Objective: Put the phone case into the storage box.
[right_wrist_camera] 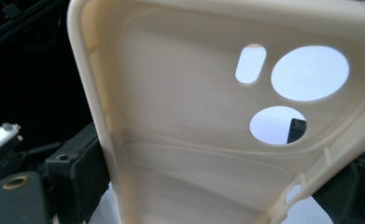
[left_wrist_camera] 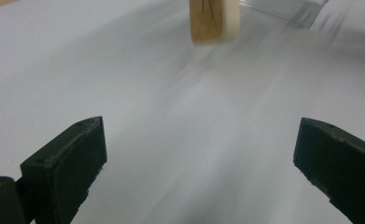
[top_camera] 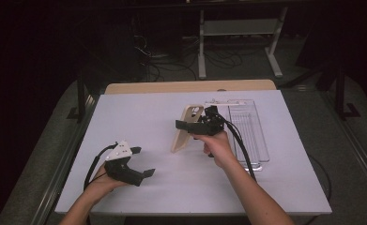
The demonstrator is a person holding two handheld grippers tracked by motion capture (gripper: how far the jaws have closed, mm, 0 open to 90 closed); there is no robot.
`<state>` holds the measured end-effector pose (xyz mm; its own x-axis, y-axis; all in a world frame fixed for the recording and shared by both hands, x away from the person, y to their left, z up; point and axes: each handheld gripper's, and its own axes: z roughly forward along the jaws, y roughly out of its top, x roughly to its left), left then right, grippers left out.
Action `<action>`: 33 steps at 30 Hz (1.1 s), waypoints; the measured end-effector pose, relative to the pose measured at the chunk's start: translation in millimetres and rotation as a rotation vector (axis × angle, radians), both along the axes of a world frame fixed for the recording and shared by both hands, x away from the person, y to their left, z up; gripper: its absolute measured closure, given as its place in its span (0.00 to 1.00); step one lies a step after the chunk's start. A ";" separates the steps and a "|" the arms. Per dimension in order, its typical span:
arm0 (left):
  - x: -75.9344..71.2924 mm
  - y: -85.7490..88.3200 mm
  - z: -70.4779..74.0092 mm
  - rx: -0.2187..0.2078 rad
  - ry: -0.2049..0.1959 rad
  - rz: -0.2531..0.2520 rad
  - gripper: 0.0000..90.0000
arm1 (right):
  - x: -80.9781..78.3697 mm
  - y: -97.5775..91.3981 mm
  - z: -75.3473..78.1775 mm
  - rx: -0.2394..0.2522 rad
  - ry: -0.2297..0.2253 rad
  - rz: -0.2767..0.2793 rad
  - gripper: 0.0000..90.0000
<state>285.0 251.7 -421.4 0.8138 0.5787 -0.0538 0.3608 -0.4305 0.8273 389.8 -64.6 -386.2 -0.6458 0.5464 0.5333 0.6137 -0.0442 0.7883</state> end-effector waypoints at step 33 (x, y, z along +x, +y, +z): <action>4.3 10.3 -8.5 0.020 0.004 0.046 0.00 | 36.5 -40.4 46.8 -0.096 -0.042 -0.135 0.11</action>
